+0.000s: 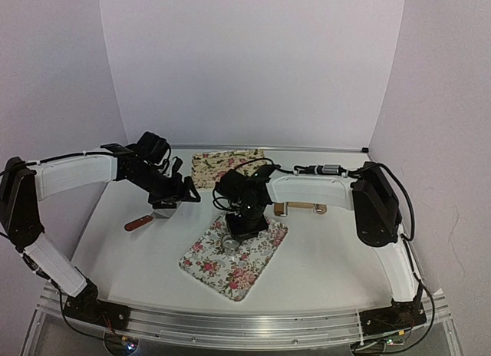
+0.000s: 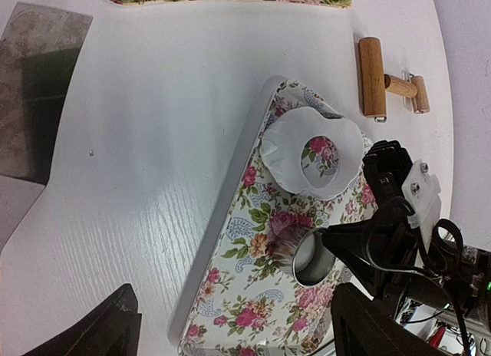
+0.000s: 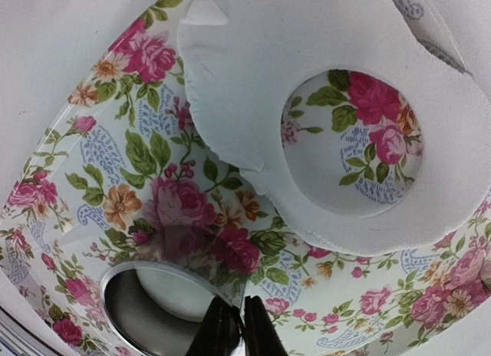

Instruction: Roll out the dumpling wrappers from the dough

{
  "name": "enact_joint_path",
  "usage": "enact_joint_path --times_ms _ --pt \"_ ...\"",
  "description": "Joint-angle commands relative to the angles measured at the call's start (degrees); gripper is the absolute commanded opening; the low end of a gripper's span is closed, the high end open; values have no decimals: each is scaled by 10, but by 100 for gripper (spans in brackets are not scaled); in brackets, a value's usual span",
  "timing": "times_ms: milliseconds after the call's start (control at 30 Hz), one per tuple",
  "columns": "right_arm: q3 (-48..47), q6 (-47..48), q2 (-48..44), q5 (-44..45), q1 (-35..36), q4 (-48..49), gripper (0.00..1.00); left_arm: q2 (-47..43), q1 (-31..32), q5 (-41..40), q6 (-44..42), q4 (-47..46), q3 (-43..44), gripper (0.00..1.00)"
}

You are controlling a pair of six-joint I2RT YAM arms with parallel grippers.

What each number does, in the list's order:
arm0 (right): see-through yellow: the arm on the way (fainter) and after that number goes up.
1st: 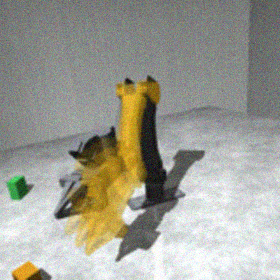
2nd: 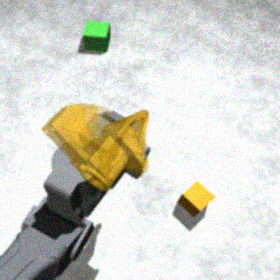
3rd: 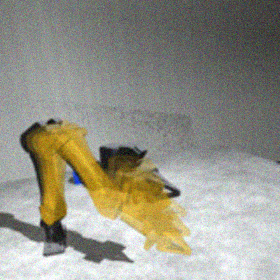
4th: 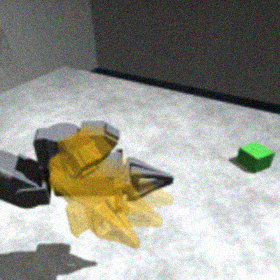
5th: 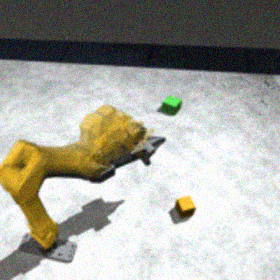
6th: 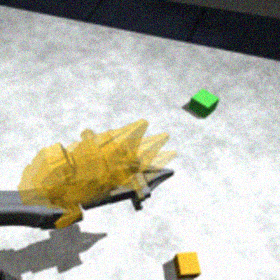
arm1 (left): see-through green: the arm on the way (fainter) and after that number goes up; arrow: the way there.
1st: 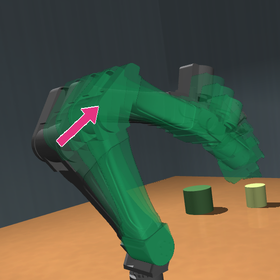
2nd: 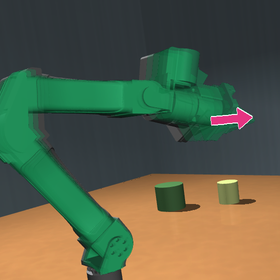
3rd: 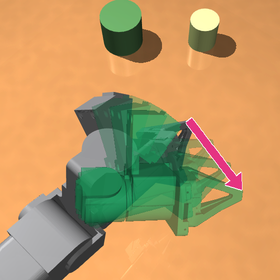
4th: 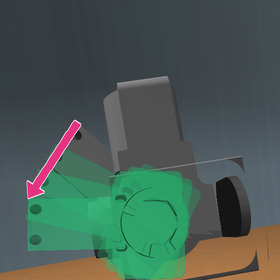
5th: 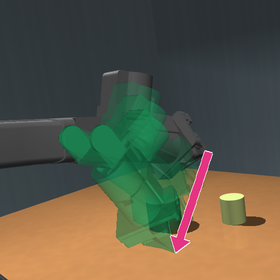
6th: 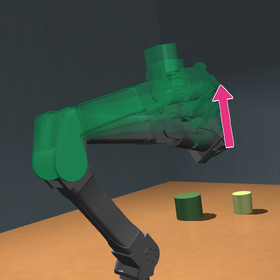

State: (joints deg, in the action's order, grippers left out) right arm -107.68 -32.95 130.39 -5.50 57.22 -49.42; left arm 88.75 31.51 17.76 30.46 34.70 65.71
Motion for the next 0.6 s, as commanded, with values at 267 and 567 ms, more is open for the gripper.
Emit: enact_joint_path --times_ms 267,567 --pt "30 -27 -110 3 33 -16 0 -102 71 7 94 -36 -54 85" --pt "39 -92 -124 26 78 -31 0 -116 173 -2 204 -110 -94 84"
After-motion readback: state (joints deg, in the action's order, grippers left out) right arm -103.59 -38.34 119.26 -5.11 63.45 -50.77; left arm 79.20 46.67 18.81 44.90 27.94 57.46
